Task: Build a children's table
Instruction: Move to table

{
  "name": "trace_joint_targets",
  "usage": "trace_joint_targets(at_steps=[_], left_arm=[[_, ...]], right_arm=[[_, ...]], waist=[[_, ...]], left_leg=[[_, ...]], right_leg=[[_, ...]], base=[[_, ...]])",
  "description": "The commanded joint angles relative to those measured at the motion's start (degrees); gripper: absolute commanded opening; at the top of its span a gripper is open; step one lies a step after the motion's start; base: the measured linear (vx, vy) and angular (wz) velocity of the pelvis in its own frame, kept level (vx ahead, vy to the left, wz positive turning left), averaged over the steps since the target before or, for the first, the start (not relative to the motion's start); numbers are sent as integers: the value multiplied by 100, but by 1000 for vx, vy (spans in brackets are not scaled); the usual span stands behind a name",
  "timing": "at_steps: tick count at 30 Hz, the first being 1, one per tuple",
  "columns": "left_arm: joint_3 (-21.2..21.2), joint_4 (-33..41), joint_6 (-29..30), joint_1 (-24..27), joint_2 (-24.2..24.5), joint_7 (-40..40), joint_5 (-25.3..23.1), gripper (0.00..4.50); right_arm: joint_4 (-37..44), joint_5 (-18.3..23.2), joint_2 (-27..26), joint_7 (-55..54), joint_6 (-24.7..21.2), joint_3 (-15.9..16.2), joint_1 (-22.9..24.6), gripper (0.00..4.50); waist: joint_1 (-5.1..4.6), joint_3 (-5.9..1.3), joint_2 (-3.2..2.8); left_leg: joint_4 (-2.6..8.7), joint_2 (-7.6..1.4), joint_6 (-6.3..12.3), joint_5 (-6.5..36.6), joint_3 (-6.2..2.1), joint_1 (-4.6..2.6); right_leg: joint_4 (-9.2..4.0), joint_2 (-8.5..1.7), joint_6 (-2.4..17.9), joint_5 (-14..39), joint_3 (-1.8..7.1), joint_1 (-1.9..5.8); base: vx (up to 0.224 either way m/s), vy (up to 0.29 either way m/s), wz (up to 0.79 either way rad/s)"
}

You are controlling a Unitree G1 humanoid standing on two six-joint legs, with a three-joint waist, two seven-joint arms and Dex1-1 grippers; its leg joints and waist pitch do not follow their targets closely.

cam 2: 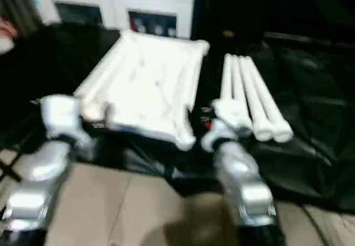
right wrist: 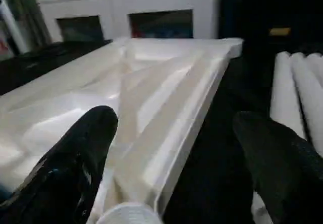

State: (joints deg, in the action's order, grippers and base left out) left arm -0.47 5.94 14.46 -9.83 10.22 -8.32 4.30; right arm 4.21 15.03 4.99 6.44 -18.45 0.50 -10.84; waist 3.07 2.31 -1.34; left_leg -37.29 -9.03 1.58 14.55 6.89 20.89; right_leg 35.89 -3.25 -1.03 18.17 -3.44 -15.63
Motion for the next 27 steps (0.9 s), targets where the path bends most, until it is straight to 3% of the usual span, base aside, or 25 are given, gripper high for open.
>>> trace_joint_targets(at_steps=[1,2,4,5,6,7,8,9,10,11,12,13,14,15,16,17,18,19,20,21,23,24,25,26,27], left_arm=[[15,-171,-35,-160,51,-66,-14,449],[10,-216,-51,-198,36,-87,1,449],[9,-311,-77,-285,7,-113,-5,449],[6,-370,-90,-343,-9,-126,-4,449],[6,-399,-92,-376,-15,-125,-6,449],[5,-417,-97,-395,-14,-121,1,449],[12,-427,-89,-405,-17,-115,14,449],[35,-431,-67,-409,-26,-97,37,449],[49,-430,-61,-406,-30,-86,45,449],[114,-434,-39,-384,-43,-53,81,449],[127,-439,-38,-381,-46,-51,88,449],[137,-444,-38,-378,-48,-49,93,449],[198,-465,-47,-364,-70,-27,90,449],[220,-466,-44,-354,-78,-12,87,449],[243,-460,-43,-336,-86,-9,95,449],[252,-451,-39,-323,-88,-5,97,449],[251,-443,-35,-312,-85,0,100,449],[248,-430,-31,-293,-80,6,106,449],[236,-402,-27,-248,-74,6,104,449],[233,-395,-25,-237,-73,4,103,449],[236,-376,-42,-180,-81,-16,83,449],[241,-366,-44,-148,-86,-26,67,449],[240,-359,-43,-125,-84,-33,55,449],[240,-356,-45,-105,-79,-39,49,449],[244,-353,-41,-94,-80,-47,39,449]], right_arm=[[120,-36,-79,0,-45,30,10,413],[149,-65,-71,-21,-59,4,29,413],[192,-62,-41,-34,-86,-32,51,413],[217,-49,-22,-52,-110,-51,59,413],[233,-37,6,-25,-132,-43,59,413],[241,-77,42,-26,-136,-20,55,413],[237,-89,52,-29,-150,-13,45,413],[237,-44,37,2,-159,-24,30,413],[238,-38,33,8,-160,-25,24,413],[214,-114,22,-22,-137,-16,-6,413],[205,-133,16,-33,-133,-18,-14,413],[198,-150,11,-42,-129,-19,-20,413],[178,-94,1,-4,-141,-11,-44,413],[177,-81,11,20,-147,5,-51,413],[175,-72,32,65,-141,34,-63,413],[173,-87,54,94,-132,59,-78,413],[175,-111,60,108,-131,70,-89,413],[176,-133,64,136,-141,83,-104,413],[174,-172,64,188,-160,106,-128,413],[173,-182,63,199,-162,112,-132,413],[154,-217,71,231,-166,149,-144,413],[142,-225,84,240,-160,166,-146,413],[136,-240,102,242,-159,179,-149,413],[133,-243,112,243,-158,184,-153,413],[126,-242,124,247,-155,189,-159,413]], waist=[[-91,-322,-270],[-212,-231,-140],[-200,-190,-124],[-169,-166,-48],[-51,-175,155],[177,-335,93],[167,-396,166],[203,-451,22],[92,-473,3],[-23,-494,-178],[-326,-536,-323],[-429,-579,-365],[-444,-551,-252],[-445,-506,-218],[-390,-443,-142],[-339,-367,126],[-124,-323,336],[-10,-362,297],[33,-319,325],[33,-319,325],[-16,-197,37],[-61,-185,-41],[-246,-170,-98],[-425,-283,-163],[-452,-296,-176]], left_leg=[[601,-497,-238,218,33,-592],[904,-991,-754,1760,-147,-1091],[963,-1038,-755,1973,-44,-1093],[853,-720,-554,2029,246,-976],[630,-242,-254,1694,354,-347],[117,-7,107,810,309,-26],[-165,17,348,11,110,437],[-103,-20,334,-324,39,501],[113,22,384,-831,9,603],[336,-105,653,-1372,-92,249],[392,-559,1729,-2167,-646,-529],[391,-863,2358,-2524,-969,-1007],[406,-1095,2904,-2992,-1083,-982],[448,-1055,2917,-3015,-1013,-862],[515,-811,2747,-2542,-735,-689],[425,-324,2132,-1084,-341,-433],[-7,361,1309,363,76,86],[-243,315,1005,495,-7,202],[-350,184,312,-26,-116,405],[-350,184,312,-26,-116,405],[234,-107,89,-39,-109,146],[433,-170,34,205,-75,32],[710,-344,-49,1246,-234,-35],[869,-627,158,2133,-562,-681],[883,-664,358,1989,-629,-762]], right_leg=[[-386,-107,999,544,271,-126],[72,-134,896,434,137,-558],[145,-268,790,67,123,-616],[-106,-350,925,-209,221,-540],[-373,-445,931,-474,417,-21],[-670,-889,945,-112,825,408],[-617,-903,1127,-428,936,721],[-547,-844,1157,-925,867,726],[-334,-407,963,-1910,542,684],[-135,-17,602,-2191,187,359],[299,87,306,-1197,-75,-313],[488,-53,170,-217,-45,-844],[654,-253,-78,388,63,-998],[695,-291,-218,216,112,-1026],[628,-299,-339,-220,151,-1048],[-10,-376,-4,-780,316,-772],[-532,-710,299,-79,791,-105],[-656,-1017,617,431,1029,115],[-648,-940,1075,1203,877,267],[-648,-940,1075,1203,877,267],[-783,-694,1386,1986,485,40],[-789,-539,1320,2095,310,2],[-531,-199,1092,1896,96,-29],[-156,-125,1156,666,-11,-374],[-64,-139,1102,285,-25,-436]], base=[[0,0,0],[76,5,-33],[79,4,-44],[46,-13,-42],[46,-13,-42],[90,-20,-6],[128,1,6],[128,1,6],[117,4,-3],[128,-19,-9],[128,-19,-9],[142,-40,-8],[97,-53,-7],[97,-53,-7],[37,-54,-8],[22,-84,2],[22,-84,2],[14,-94,7],[23,-71,0],[23,-71,0],[21,-27,-2],[0,0,0],[85,52,-2],[108,47,5],[108,47,5]])
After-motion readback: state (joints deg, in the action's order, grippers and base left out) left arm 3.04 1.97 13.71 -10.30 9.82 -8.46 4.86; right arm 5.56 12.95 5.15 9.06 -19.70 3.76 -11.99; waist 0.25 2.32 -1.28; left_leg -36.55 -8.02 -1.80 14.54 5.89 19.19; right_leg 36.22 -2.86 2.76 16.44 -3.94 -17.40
